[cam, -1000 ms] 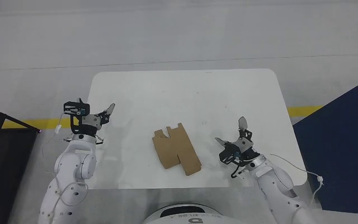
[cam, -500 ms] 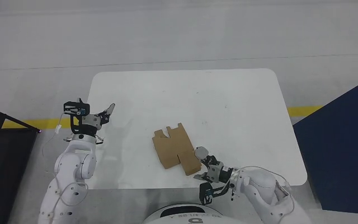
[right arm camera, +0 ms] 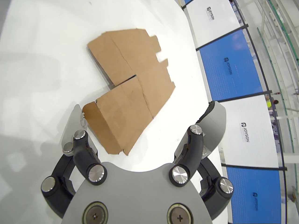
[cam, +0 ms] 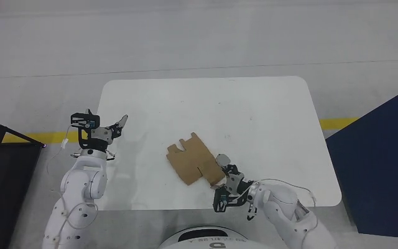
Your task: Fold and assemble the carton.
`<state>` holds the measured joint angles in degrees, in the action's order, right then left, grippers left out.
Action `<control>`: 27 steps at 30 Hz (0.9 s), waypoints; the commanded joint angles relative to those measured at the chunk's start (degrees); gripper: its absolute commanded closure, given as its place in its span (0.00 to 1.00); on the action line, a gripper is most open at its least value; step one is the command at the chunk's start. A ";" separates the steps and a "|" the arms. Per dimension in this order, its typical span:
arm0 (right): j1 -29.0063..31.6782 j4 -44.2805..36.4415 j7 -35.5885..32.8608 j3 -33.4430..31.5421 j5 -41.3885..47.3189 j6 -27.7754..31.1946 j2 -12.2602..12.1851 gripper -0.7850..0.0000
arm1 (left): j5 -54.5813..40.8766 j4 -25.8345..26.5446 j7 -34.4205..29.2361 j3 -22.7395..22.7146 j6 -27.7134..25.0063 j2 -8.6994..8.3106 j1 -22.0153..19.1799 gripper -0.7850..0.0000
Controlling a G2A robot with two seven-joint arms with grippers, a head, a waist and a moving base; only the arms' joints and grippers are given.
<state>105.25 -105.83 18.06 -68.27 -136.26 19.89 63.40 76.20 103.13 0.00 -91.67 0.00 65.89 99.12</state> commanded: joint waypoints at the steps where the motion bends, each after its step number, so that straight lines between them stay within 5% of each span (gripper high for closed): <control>1: 1.71 -0.74 -2.05 -1.78 0.89 -2.96 -0.14 0.04 | 0.00 0.00 0.00 0.00 0.00 0.00 0.00 0.00; 10: 4.97 -3.23 -5.84 -2.75 0.07 -8.19 -0.40 0.08 | 0.00 0.00 0.00 0.00 0.00 0.00 0.00 0.00; 15: 4.12 -3.00 -2.84 -1.01 0.63 -2.79 -0.63 0.05 | 0.00 0.00 0.00 0.00 0.00 0.00 0.00 0.00; 21: 0.11 -0.94 -3.32 1.18 4.24 0.49 -0.27 0.32 | 0.00 0.00 0.00 0.00 0.00 0.00 0.00 0.00; 27: -2.66 0.70 -15.33 3.37 5.69 -3.30 0.83 0.36 | 0.00 0.00 0.00 0.00 0.00 0.00 0.00 0.00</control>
<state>103.09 -105.47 4.44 -65.22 -130.87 16.55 64.11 76.20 103.13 0.00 -91.67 0.00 65.89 99.12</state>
